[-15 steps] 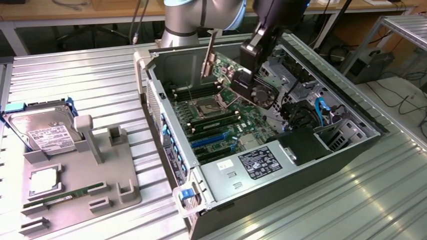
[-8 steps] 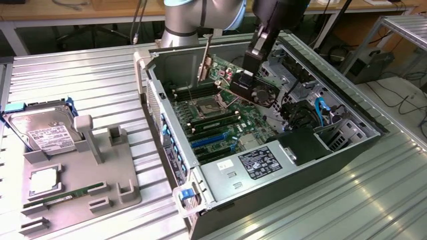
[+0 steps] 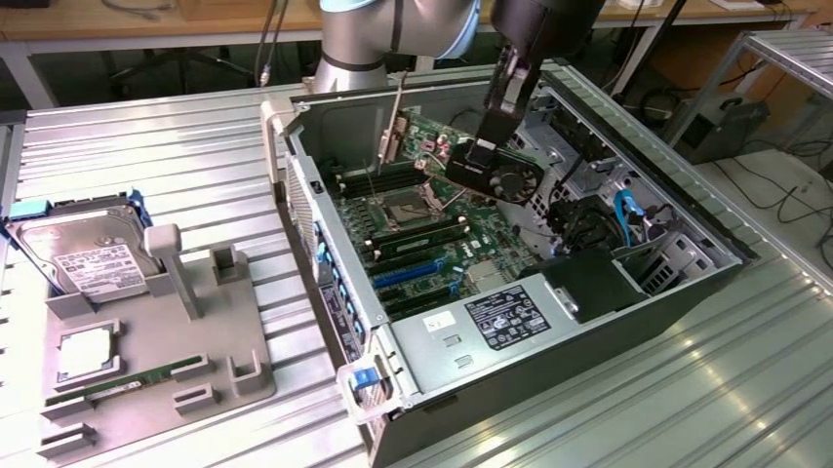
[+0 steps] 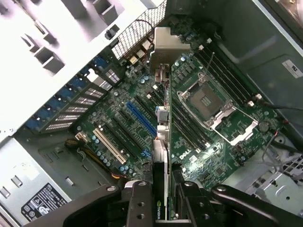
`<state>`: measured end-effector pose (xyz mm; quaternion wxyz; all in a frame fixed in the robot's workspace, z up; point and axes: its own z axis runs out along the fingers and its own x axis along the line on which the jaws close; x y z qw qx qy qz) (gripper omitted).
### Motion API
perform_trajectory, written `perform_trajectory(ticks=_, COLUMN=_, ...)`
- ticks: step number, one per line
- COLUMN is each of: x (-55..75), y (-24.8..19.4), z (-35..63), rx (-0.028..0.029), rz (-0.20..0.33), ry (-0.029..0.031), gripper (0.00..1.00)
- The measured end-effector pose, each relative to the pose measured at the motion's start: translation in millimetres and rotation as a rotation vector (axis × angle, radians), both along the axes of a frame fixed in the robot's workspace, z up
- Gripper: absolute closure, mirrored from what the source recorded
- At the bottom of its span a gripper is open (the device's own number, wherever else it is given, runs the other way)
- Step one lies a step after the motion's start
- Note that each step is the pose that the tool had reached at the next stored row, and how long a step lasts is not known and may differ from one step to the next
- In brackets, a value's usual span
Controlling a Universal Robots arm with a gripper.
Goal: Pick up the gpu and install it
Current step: 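Insert the gpu into the slot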
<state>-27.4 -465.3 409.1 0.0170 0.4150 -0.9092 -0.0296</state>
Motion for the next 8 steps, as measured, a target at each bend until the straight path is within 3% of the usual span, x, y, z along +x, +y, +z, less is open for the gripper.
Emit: perform_trajectory(ticks=8, x=0.0, y=0.0, z=-3.1, rx=0.0, rz=0.159, ry=-0.0003, gripper=0.74)
